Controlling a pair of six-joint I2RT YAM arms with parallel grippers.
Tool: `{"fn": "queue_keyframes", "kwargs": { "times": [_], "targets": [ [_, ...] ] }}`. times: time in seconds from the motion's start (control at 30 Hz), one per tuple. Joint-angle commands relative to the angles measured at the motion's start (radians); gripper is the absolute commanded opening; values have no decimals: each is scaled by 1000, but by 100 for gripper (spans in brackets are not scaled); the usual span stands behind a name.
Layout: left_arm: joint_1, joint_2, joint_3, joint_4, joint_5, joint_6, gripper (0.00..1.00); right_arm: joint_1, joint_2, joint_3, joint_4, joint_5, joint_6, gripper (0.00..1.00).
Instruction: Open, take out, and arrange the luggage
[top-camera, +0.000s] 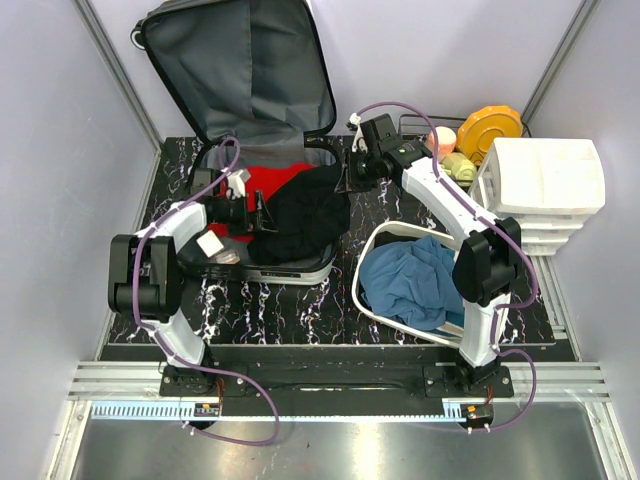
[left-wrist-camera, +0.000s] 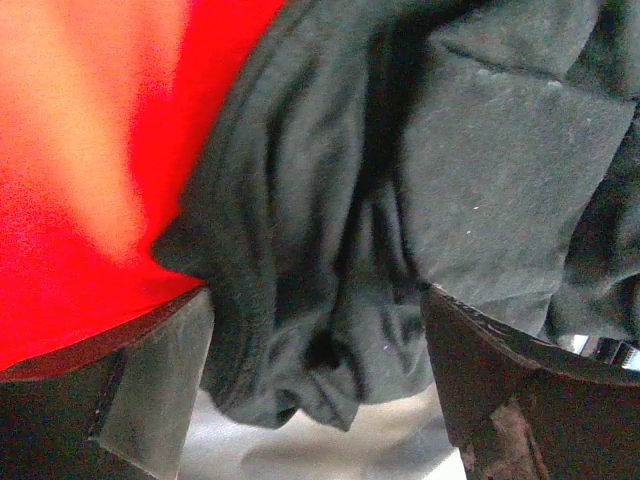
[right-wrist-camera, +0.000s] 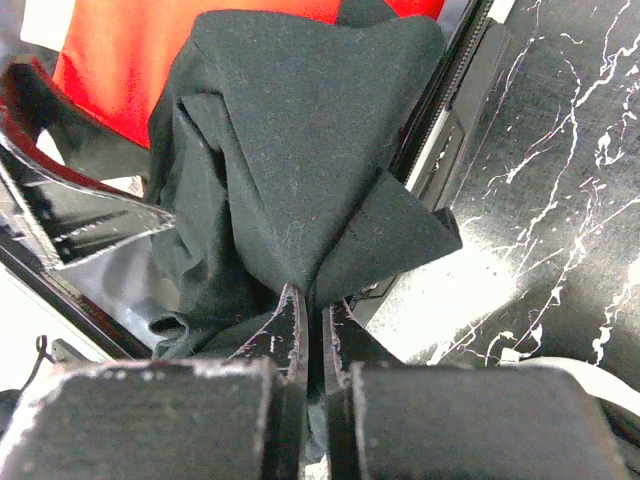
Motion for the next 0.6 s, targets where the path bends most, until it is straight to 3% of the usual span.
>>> {"fn": "queue_keyframes", "kwargs": {
  "times": [0.0, 0.13, 0.27, 0.3, 0.4, 0.57],
  "targets": [
    [-52, 36, 11, 79, 62, -41, 83, -10, -7, 49, 21, 16, -8, 0],
    [-93, 52, 22, 85, 62, -51, 77, -9, -7, 51, 19, 8, -12, 0],
    [-105, 59, 51, 72, 75, -64, 40, -10, -22, 55, 19, 6, -21, 0],
    [-105, 48, 60, 66, 78, -60, 21, -10, -30, 57, 19, 8, -31, 0],
    [-108, -42, 88, 55, 81, -38, 0, -10, -60, 58, 18, 11, -51, 0],
    [-148, -174, 171, -20, 89, -5, 0, -27, -151, 29, 8, 17, -84, 0]
  ]
}}
